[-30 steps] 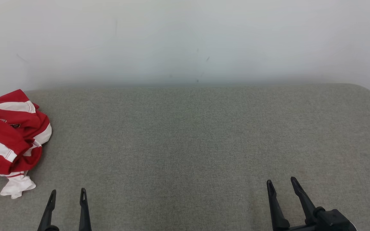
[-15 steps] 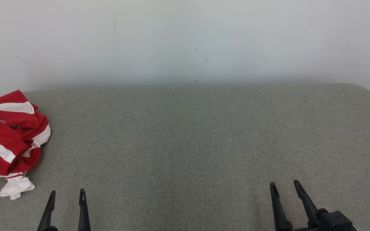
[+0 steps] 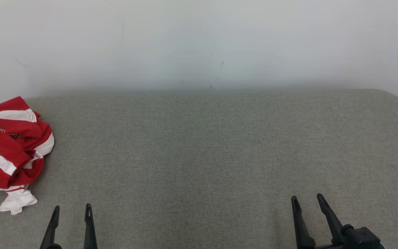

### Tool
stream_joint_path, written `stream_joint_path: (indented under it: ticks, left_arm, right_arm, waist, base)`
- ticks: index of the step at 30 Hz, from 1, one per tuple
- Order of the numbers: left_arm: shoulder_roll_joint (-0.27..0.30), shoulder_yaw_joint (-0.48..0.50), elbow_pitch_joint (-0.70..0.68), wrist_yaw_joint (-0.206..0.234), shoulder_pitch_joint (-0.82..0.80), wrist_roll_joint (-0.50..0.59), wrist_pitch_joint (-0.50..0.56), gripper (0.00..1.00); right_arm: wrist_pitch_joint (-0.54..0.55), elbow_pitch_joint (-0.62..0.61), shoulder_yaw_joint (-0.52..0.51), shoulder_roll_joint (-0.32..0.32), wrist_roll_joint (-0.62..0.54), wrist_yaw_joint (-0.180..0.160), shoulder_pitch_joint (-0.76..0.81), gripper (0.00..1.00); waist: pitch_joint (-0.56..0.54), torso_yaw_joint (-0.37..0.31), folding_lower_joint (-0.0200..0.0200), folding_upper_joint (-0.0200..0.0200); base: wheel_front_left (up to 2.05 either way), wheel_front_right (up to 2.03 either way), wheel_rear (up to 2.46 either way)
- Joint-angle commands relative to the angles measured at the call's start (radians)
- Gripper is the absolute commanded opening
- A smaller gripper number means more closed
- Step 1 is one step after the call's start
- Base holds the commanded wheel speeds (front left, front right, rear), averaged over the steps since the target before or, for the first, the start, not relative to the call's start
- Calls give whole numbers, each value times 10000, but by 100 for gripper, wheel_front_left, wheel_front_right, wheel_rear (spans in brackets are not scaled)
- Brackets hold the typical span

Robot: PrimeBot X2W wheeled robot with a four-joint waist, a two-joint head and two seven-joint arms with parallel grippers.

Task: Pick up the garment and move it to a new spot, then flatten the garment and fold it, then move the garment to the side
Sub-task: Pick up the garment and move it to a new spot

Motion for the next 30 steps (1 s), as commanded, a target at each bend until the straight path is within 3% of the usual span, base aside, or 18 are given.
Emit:
stream_joint_path:
  ticks: [1,11,30]
  left_arm:
    - [-18,51,39,4,-23,52,-56,100]
    - [-24,103,105,42,-59,80,-56,100]
    - [5,562,220,58,320,156,-55,100]
  right_arm:
    - [-34,-43,-32,-24,37,33,133,100]
    - [-34,-28,-37,-24,77,35,167,100]
    - [-34,34,249,-25,256,35,347,100]
  waist:
    - [1,42,0,0]
    - [-33,586,0,0]
    - [-316,3310,0,0]
  base:
    - [0,0,0]
    - [0,0,0]
    - [0,0,0]
